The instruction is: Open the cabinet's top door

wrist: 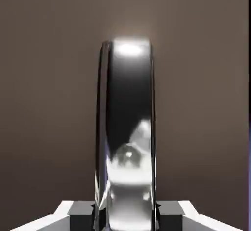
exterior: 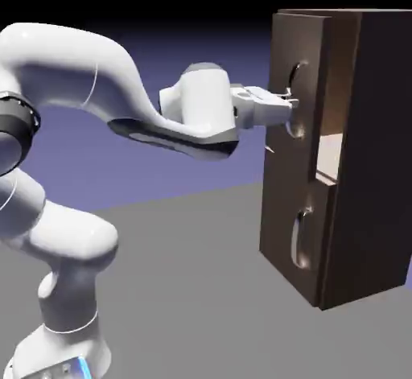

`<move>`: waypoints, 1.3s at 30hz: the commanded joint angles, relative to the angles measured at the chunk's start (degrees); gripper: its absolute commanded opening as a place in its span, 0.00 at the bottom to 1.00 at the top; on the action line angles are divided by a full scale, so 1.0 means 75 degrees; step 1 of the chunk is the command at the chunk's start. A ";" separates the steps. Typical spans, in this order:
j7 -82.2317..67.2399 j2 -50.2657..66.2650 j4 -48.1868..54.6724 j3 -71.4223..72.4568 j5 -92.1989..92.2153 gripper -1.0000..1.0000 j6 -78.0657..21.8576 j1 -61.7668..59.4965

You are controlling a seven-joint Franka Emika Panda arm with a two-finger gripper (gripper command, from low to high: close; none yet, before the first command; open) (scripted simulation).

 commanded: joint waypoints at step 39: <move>-0.1069 -0.0094 -0.0094 0.8257 0.7498 0.00 -0.3917 -0.5059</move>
